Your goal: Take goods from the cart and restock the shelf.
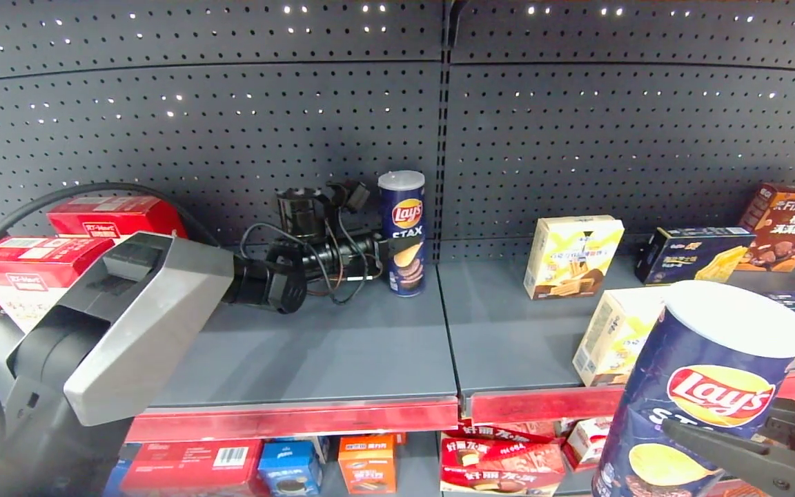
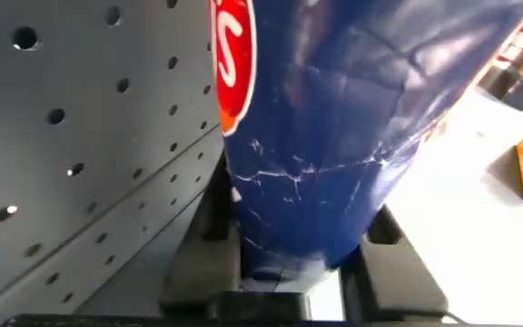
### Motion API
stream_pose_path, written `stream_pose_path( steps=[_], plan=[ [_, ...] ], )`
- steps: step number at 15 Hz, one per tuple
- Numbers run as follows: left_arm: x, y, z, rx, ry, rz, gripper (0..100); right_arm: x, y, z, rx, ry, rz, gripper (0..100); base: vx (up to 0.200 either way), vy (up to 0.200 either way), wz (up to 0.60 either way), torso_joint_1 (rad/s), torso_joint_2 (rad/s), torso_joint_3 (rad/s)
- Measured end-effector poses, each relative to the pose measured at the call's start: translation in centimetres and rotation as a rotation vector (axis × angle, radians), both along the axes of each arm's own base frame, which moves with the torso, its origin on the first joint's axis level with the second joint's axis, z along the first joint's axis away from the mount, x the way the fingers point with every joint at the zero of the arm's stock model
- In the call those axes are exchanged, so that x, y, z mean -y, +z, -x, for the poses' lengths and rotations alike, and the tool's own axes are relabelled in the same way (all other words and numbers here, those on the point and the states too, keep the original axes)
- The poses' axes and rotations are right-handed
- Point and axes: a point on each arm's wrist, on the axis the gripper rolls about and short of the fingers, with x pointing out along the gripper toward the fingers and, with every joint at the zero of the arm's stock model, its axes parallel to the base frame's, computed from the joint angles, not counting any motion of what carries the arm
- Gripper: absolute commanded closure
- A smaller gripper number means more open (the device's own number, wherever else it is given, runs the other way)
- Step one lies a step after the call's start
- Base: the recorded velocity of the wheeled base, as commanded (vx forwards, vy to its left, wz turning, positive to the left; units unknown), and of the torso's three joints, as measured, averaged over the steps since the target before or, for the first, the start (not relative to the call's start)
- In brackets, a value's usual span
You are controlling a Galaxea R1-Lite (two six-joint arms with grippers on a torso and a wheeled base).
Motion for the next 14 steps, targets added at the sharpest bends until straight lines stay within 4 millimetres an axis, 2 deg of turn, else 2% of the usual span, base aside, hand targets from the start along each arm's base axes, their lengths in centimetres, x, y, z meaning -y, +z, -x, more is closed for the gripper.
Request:
stream_pose_path(
  steps=[2, 5, 9, 11, 14],
  plan=[
    [0.1, 0.3, 1.0, -0.019, 0.002, -0.008, 100, 0.2, -0.2, 0.3, 0.000, -0.002, 0.000, 100, 0.000, 0.000, 0.00, 0.000, 0.00, 0.000],
    [-0.3, 0.3, 3.5, -0.035, -0.006, -0.018, 100, 0.5, -0.4, 0.7, 0.007, -0.008, -0.006, 100, 0.000, 0.000, 0.00, 0.000, 0.00, 0.000],
    [-1.2, -0.4, 9.2, -0.045, -0.026, -0.021, 100, 0.7, -0.3, 1.0, 0.021, -0.012, -0.013, 100, 0.000, 0.000, 0.00, 0.000, 0.00, 0.000],
    [-1.6, 0.3, 12.0, -0.037, -0.036, -0.017, 100, 0.7, -0.2, 1.1, 0.025, -0.012, -0.014, 100, 0.000, 0.000, 0.00, 0.000, 0.00, 0.000],
    [-2.4, 2.3, 14.8, -0.002, -0.043, -0.006, 100, 0.8, -0.2, 1.1, 0.025, -0.012, -0.014, 100, 0.000, 0.000, 0.00, 0.000, 0.00, 0.000]
  ],
)
